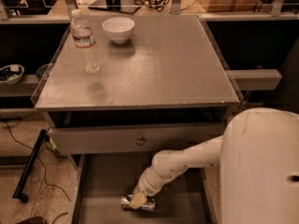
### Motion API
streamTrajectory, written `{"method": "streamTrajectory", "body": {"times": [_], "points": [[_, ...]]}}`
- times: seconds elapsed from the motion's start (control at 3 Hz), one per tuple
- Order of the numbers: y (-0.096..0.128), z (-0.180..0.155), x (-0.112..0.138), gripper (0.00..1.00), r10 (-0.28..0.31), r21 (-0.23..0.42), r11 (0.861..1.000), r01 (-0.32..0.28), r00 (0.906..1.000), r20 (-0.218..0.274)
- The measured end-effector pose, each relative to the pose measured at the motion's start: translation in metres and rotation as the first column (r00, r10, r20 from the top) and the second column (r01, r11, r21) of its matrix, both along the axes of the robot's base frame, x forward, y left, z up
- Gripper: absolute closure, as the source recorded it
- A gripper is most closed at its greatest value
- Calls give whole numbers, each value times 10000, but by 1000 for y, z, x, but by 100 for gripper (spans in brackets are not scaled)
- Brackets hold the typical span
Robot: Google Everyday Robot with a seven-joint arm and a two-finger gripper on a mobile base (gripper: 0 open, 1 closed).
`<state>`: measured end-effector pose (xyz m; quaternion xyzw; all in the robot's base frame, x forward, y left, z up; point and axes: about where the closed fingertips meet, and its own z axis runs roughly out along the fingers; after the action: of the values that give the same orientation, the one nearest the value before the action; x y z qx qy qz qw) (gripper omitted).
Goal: Pick redbull can from middle drawer and place on counter
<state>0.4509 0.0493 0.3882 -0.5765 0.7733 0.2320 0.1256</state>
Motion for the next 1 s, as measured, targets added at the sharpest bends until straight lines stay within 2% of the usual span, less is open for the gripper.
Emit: {"method": "streamTrajectory", "body": {"times": [0.33, 1.0], "points": [[-3, 13, 0, 100, -228, 27, 9997, 228, 9996, -164], [-11, 79, 2, 100, -604, 197, 9980, 604, 9982, 10]]}}
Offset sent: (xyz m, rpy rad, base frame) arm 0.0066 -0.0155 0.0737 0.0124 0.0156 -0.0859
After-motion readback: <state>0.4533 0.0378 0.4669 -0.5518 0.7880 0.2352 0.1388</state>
